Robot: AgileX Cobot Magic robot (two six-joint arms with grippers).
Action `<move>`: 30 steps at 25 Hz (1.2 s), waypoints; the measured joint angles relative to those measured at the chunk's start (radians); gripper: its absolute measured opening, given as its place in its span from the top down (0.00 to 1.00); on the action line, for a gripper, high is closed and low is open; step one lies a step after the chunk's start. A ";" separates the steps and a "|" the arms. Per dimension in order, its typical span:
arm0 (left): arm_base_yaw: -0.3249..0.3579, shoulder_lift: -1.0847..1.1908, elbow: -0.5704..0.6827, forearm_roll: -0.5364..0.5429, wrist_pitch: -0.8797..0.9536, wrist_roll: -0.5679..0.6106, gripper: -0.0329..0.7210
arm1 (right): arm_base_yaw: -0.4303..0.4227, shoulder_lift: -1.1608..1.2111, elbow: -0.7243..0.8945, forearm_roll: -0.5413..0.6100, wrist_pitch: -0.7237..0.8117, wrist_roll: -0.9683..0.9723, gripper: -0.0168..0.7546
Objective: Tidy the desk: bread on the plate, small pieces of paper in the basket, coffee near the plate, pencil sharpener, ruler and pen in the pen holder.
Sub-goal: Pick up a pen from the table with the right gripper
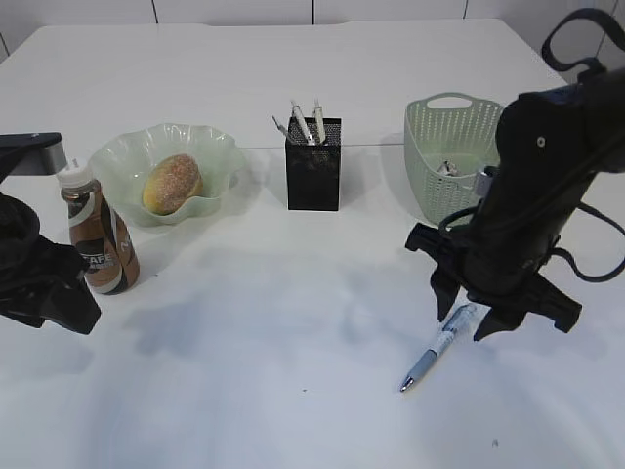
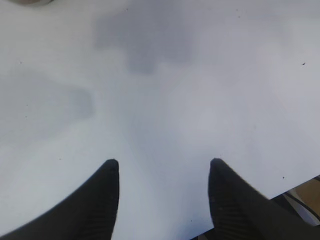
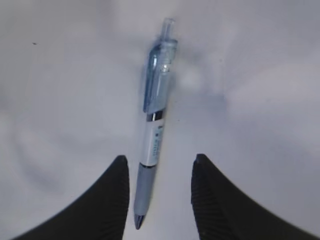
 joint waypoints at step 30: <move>0.000 0.000 0.000 0.000 -0.004 0.000 0.43 | -0.045 0.075 0.053 0.083 -0.164 -0.024 0.54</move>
